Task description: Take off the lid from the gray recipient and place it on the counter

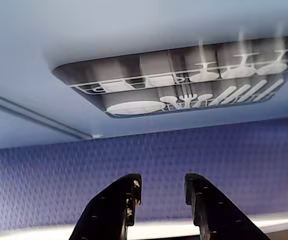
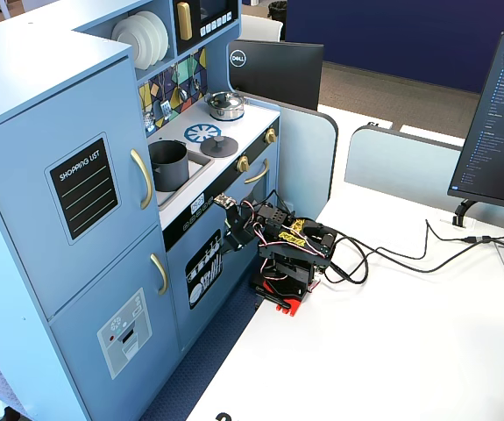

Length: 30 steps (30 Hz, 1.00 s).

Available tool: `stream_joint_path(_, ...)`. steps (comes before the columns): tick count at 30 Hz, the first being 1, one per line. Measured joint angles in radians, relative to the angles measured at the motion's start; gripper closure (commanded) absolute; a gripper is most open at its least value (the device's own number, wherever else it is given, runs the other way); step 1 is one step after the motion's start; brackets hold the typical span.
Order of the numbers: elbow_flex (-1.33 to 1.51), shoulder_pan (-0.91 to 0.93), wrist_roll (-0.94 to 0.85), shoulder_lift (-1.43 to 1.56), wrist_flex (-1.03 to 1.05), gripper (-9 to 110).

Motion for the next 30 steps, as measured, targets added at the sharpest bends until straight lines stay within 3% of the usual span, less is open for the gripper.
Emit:
stream_joint_path(5,-0.014,-0.035,0.0,0.005,0.27,101)
stream_joint_path(30,-0.011,0.006,-0.077,0.006,0.284,97)
